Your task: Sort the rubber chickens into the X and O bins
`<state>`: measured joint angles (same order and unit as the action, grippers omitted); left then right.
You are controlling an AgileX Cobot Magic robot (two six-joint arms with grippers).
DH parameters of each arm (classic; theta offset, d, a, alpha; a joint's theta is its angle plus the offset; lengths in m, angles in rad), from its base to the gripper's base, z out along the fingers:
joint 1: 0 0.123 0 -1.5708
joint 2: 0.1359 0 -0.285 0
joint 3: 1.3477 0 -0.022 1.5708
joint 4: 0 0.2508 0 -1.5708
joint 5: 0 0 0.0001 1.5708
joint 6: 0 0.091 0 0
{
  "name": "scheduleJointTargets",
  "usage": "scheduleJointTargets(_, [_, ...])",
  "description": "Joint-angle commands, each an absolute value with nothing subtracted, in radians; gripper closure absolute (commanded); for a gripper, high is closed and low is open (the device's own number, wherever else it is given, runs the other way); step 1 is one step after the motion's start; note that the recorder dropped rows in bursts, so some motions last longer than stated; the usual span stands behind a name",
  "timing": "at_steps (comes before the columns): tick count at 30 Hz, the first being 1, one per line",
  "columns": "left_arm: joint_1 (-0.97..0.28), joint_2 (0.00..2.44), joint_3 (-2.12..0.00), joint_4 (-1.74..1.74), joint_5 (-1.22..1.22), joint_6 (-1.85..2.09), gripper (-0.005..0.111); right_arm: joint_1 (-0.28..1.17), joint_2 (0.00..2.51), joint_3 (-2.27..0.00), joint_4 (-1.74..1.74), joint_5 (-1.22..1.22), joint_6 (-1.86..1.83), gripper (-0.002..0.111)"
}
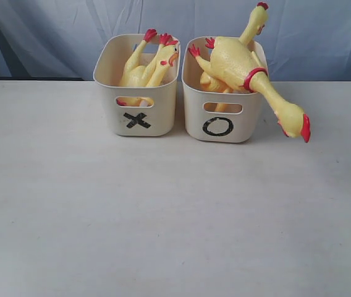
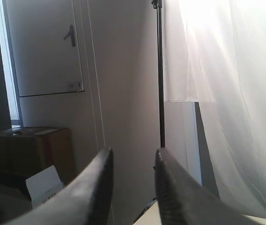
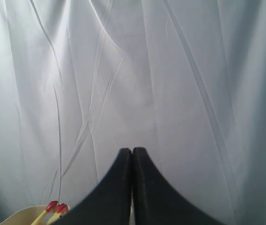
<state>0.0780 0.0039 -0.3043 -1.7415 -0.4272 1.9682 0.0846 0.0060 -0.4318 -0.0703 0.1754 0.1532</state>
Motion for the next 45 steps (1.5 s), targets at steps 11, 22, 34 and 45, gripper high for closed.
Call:
scheduleJointTargets(11, [0.078,0.000,-0.300,-1.744,-0.414,1.966,0.076,0.078,0.000,-0.426,-0.072,0.165,0.152,0.108])
scheduleJointTargets(22, [0.078,0.000,-0.300,-1.744,0.112,1.966,0.076,0.078,0.000,-0.363,-0.072,0.046,0.152,0.108])
scheduleJointTargets(34, [0.078,0.000,-0.300,-1.744,0.433,1.966,0.076,0.078,0.000,-0.346,-0.054,0.053,0.152,0.108])
scheduleJointTargets(45, [0.078,0.000,-0.258,-0.305,0.528,1.966,0.076,0.078,0.000,-0.345,-0.039,0.053,0.152,0.108])
